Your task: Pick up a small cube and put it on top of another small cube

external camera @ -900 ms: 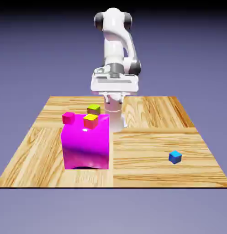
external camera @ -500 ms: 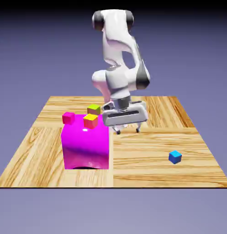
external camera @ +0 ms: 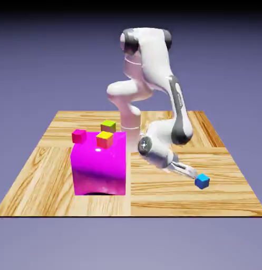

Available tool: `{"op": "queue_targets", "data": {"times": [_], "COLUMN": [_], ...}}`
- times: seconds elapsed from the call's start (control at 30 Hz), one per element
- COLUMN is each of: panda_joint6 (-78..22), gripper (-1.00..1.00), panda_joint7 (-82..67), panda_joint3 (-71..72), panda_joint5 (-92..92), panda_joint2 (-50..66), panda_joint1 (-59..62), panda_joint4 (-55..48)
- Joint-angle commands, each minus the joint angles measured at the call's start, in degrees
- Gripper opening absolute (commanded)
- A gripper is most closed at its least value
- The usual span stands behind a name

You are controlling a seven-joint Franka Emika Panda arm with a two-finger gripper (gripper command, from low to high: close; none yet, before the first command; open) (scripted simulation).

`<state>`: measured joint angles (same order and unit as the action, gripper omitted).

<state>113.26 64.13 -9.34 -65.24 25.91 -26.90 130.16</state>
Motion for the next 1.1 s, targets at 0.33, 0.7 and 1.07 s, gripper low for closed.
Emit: {"op": "queue_targets", "data": {"times": [0.33,0.7,1.07], "panda_joint6": [-4.67,-29.03,-53.53], "gripper": [-1.0,-1.0,-1.0], "panda_joint7": [1.16,-0.7,-4.65], "panda_joint3": [0.15,-13.21,-29.93], "panda_joint5": [-8.12,18.1,39.56], "panda_joint2": [7.41,-3.66,-10.85], "panda_joint1": [-3.24,8.83,23.75], "panda_joint4": [-3.48,-12.93,-21.5]}}
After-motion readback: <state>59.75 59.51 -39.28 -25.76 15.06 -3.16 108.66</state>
